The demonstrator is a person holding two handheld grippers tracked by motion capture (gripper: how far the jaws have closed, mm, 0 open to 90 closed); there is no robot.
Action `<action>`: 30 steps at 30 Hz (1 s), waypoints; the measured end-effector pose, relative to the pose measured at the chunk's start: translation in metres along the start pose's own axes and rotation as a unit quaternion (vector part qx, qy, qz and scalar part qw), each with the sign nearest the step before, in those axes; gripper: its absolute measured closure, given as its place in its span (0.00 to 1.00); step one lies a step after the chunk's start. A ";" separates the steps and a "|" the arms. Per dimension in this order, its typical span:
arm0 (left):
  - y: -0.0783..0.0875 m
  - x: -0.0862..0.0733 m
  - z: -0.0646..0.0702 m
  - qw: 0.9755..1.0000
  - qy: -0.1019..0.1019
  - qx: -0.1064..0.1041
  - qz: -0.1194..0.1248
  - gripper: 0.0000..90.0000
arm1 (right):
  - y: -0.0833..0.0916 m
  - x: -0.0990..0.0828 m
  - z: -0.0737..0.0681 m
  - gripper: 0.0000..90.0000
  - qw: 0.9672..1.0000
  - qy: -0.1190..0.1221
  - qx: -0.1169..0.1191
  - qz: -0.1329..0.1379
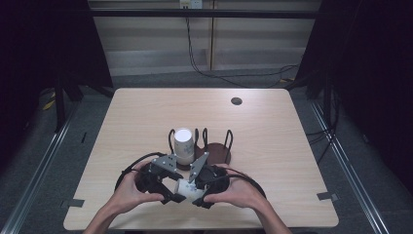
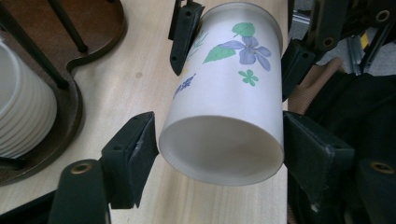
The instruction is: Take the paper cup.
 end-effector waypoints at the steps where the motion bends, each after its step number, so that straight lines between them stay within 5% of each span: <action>1: 0.000 0.000 0.001 1.000 0.000 -0.002 0.002 0.36 | 0.000 0.001 0.000 0.36 1.000 0.001 -0.001 0.001; 20: -0.004 0.000 0.004 1.000 -0.004 -0.004 0.004 0.37 | -0.002 0.002 -0.001 0.36 1.000 0.008 0.007 0.004; 30: -0.004 0.005 0.009 1.000 -0.014 0.008 0.011 0.41 | -0.003 -0.002 0.006 0.27 0.999 -0.013 0.024 0.020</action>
Point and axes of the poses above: each handheld gripper's, and its own axes: y roughly backward along the jaws, x roughly out of its top, z roughly to its right, the point moved 2 cm from there along -y, roughly forward along the jaws, and after that the axes turned 10 degrees about -y, right-handed, at the moved point
